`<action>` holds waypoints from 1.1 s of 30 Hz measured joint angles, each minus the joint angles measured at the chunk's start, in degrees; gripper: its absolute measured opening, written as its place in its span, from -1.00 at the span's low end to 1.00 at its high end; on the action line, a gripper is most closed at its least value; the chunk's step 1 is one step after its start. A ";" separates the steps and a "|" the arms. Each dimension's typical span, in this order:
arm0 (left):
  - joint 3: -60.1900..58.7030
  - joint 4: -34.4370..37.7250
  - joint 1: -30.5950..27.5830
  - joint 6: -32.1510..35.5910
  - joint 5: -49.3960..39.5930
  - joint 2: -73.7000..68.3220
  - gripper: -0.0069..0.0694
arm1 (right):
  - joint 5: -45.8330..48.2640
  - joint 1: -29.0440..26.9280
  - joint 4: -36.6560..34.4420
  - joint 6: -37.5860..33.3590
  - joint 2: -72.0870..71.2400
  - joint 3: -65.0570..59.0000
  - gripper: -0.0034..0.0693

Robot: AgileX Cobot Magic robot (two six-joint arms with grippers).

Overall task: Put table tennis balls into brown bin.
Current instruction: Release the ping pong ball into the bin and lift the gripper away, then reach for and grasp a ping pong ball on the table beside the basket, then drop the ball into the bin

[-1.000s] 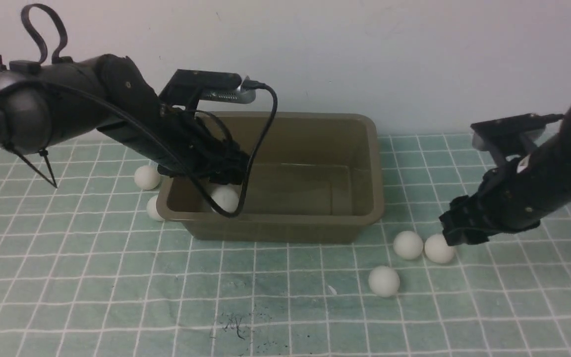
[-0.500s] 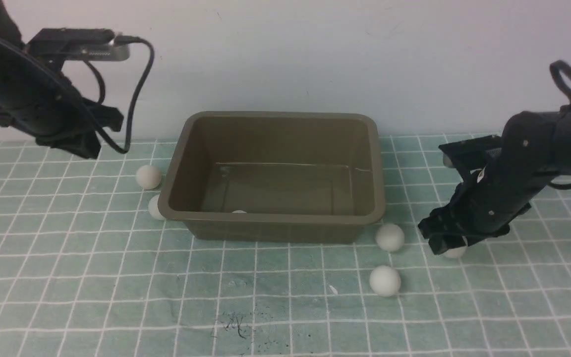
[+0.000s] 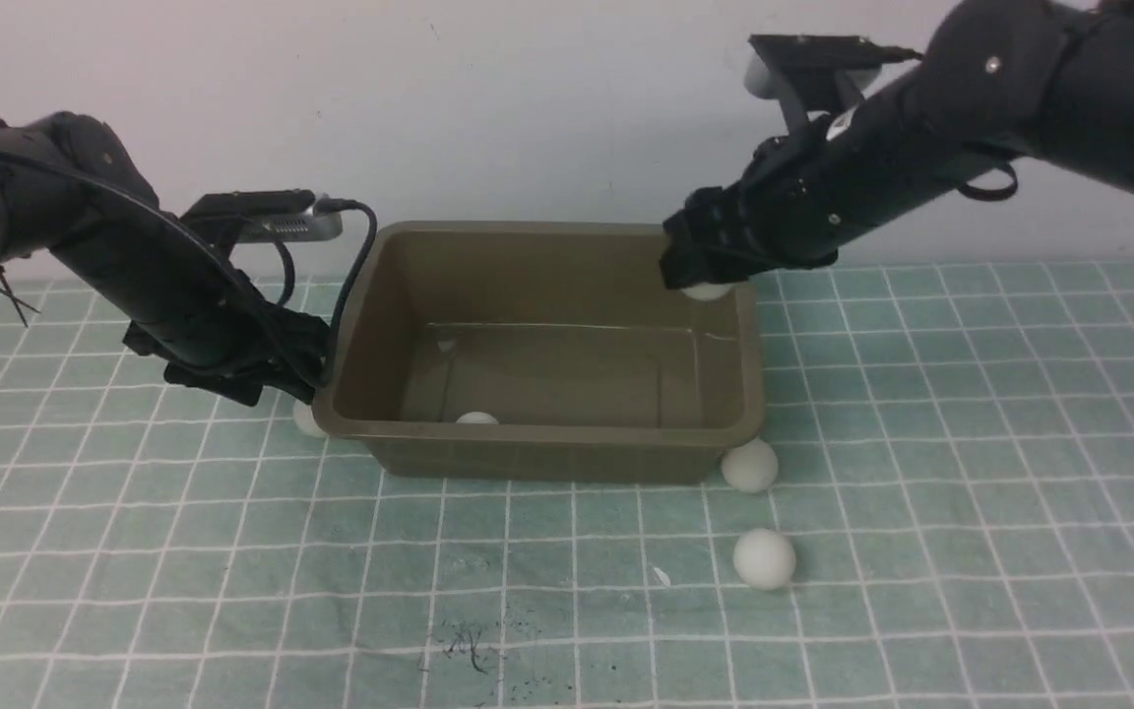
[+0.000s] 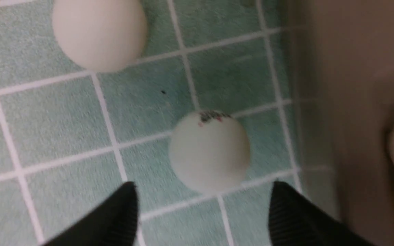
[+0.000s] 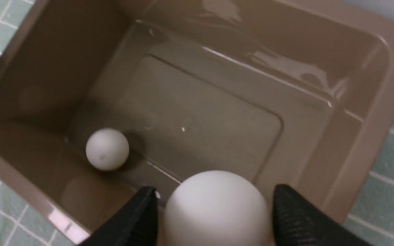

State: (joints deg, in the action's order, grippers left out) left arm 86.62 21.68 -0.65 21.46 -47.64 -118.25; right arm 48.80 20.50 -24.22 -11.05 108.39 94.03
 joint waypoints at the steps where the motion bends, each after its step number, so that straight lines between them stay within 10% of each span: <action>1: 0.00 0.30 0.00 0.00 0.71 -0.47 0.57 | 1.56 -0.14 0.25 0.00 0.05 1.24 0.45; 5: 0.00 1.34 0.00 0.00 3.73 -3.44 0.53 | 8.43 -1.11 4.52 1.02 -3.48 5.11 0.60; 9: 0.00 1.33 0.00 -0.26 3.73 -4.33 0.06 | 12.01 -1.41 12.78 3.34 -9.32 4.10 0.29; 16: 7.04 -1.39 -0.26 -2.30 -5.66 3.54 0.11 | 7.78 -2.93 21.15 14.38 -24.17 -23.15 -0.44; 20: 10.20 2.96 2.42 0.30 -6.03 8.99 0.11 | -3.18 -2.12 14.39 12.62 -23.53 -35.57 -0.28; 27: 10.74 4.78 12.37 3.06 -5.79 4.53 0.13 | -16.42 0.86 2.41 3.05 -13.32 -40.69 0.54; 33: 11.03 1.19 14.42 -1.98 -5.53 0.23 0.61 | -18.95 2.04 -0.19 0.00 -3.61 -37.93 0.72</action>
State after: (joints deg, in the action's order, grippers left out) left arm 97.64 22.87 13.77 19.48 -53.17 -118.03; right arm 29.85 22.54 -24.40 -11.05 104.77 56.10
